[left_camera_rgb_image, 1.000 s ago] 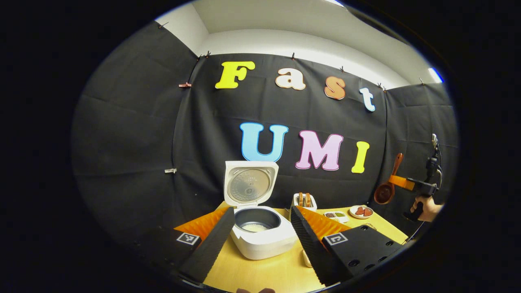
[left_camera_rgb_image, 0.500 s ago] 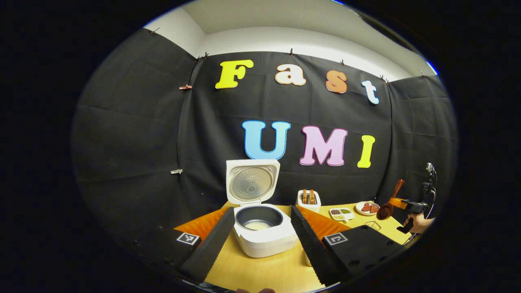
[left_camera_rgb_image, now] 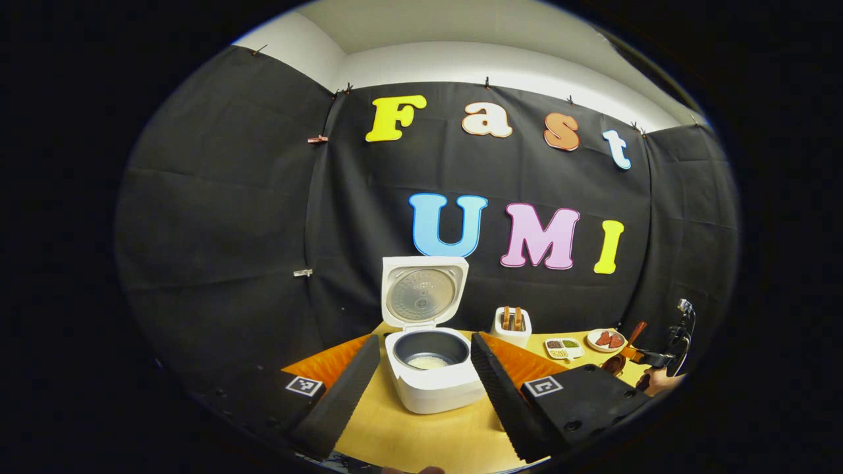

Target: Close the left gripper, press the button to open the rice cooker; take a wooden spoon from the chopstick holder with the right hand, scoop a spoonful of rice and pour it into the rice cooker, then put the wooden spoon back into the chopstick holder.

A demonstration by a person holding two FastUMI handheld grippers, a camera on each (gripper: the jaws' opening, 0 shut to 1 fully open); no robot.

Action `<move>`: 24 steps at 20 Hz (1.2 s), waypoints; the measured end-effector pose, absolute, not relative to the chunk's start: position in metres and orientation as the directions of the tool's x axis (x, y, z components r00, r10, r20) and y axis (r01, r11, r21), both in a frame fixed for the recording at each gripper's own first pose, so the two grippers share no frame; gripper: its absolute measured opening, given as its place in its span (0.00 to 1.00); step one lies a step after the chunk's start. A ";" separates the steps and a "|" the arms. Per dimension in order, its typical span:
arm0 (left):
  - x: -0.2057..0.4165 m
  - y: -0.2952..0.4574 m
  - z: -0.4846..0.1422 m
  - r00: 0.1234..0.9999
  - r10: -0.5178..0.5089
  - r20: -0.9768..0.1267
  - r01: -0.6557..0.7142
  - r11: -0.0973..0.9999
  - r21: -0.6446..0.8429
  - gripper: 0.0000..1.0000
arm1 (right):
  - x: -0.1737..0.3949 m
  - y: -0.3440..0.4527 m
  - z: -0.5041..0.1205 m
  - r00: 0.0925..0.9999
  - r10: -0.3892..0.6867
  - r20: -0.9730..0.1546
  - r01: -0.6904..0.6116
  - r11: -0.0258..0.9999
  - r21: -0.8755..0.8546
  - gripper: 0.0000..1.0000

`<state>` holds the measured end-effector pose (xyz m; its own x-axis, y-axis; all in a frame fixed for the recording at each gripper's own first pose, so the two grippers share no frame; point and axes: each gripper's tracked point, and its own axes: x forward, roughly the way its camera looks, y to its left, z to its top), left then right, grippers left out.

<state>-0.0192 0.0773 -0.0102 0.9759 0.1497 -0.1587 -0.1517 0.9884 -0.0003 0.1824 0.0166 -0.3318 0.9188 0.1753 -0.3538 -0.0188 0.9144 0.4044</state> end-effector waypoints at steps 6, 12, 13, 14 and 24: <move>-0.021 0.077 -0.010 0.978 0.136 -0.159 -0.138 0.990 0.003 0.95 | 0.168 0.010 -0.353 0.886 0.164 -0.435 0.025 0.917 0.397 0.20; -0.006 0.074 -0.004 0.987 0.071 -0.143 -0.075 0.997 -0.019 0.95 | 0.137 -0.003 -0.347 0.860 0.145 -0.489 0.086 0.904 0.419 0.63; 0.000 0.074 -0.001 0.989 0.058 -0.136 -0.063 0.998 -0.032 0.95 | 0.129 -0.007 -0.342 0.862 0.132 -0.490 0.096 0.905 0.413 0.71; 0.006 0.073 0.002 0.991 0.041 -0.128 -0.047 0.998 -0.047 0.95 | 0.121 -0.010 -0.337 0.865 0.123 -0.487 0.100 0.908 0.407 0.76; 0.092 0.081 0.045 0.998 -0.049 -0.034 0.047 0.996 -0.070 0.95 | 0.025 -0.016 -0.253 0.887 0.018 -0.462 0.109 0.963 0.248 0.98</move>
<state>0.0923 0.0807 0.0449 0.9982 -0.0493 -0.0338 0.0468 0.9965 -0.0695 0.0253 -0.0158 -0.2533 0.8867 0.0182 -0.4619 0.1093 0.9627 0.2476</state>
